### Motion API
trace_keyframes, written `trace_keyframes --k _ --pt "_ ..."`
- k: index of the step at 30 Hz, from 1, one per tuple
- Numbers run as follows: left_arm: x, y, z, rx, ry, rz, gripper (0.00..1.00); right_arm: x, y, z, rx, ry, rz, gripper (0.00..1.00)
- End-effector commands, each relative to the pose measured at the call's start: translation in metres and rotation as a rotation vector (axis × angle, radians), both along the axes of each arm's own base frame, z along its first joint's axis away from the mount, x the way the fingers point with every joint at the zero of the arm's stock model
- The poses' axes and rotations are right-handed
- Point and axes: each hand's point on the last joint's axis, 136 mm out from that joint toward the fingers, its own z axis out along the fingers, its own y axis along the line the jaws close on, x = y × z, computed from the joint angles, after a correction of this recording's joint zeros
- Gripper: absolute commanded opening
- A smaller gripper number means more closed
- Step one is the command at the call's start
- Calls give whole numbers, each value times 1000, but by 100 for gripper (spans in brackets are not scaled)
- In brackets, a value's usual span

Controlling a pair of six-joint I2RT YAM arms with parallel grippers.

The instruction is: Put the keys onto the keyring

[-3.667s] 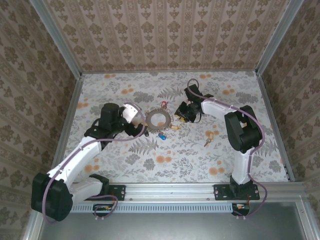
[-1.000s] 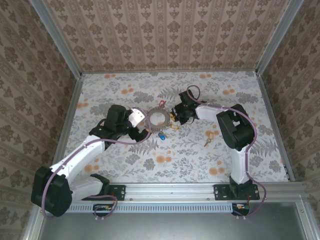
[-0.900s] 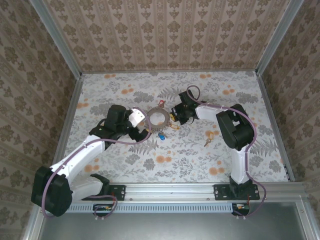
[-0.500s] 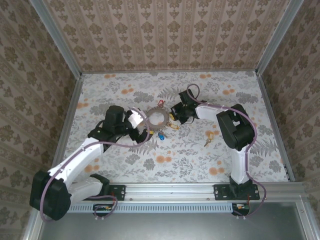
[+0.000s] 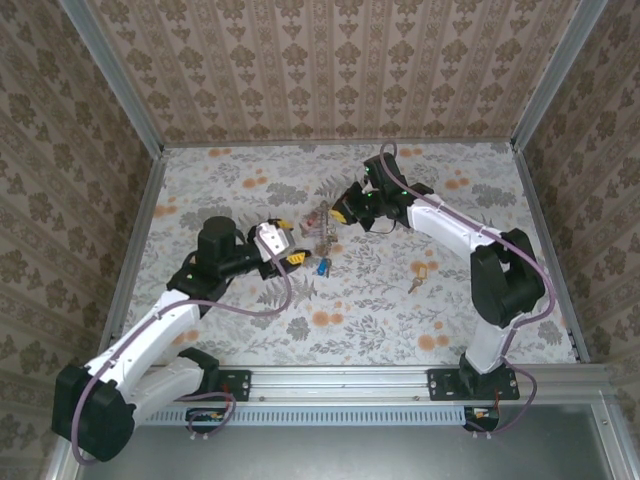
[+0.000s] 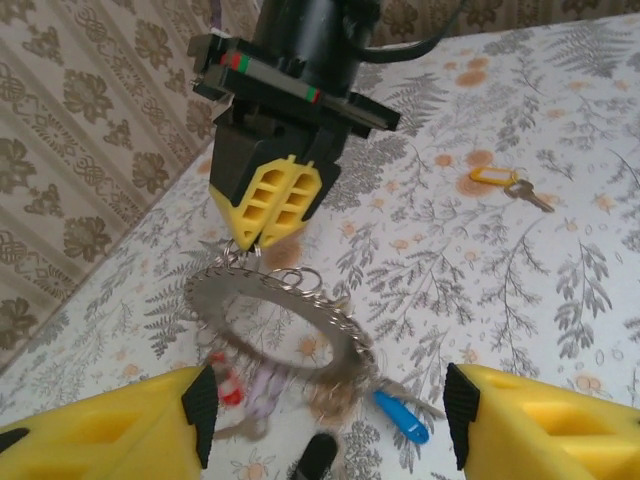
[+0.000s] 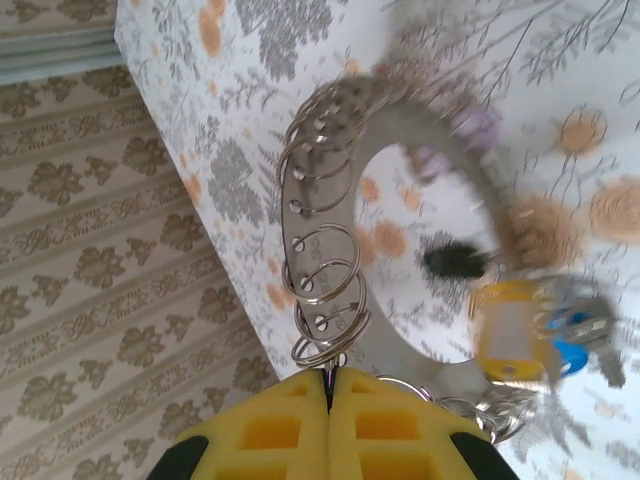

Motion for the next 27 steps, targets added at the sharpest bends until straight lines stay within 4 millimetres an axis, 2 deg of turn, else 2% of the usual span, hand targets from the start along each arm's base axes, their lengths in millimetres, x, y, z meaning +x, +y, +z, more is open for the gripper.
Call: trace_keyframes --k 1,8,16,27 --pt "9 -6 6 -14 -50 14 57 -29 7 28 14 48 55 0" --pt "12 -24 -7 -3 -45 -14 45 -54 10 32 19 116 70 0" --pt "19 -32 -21 -6 -137 -5 41 -64 14 33 81 191 53 0" --pt "30 -41 -25 10 -161 2 38 -75 26 31 157 265 57 0"
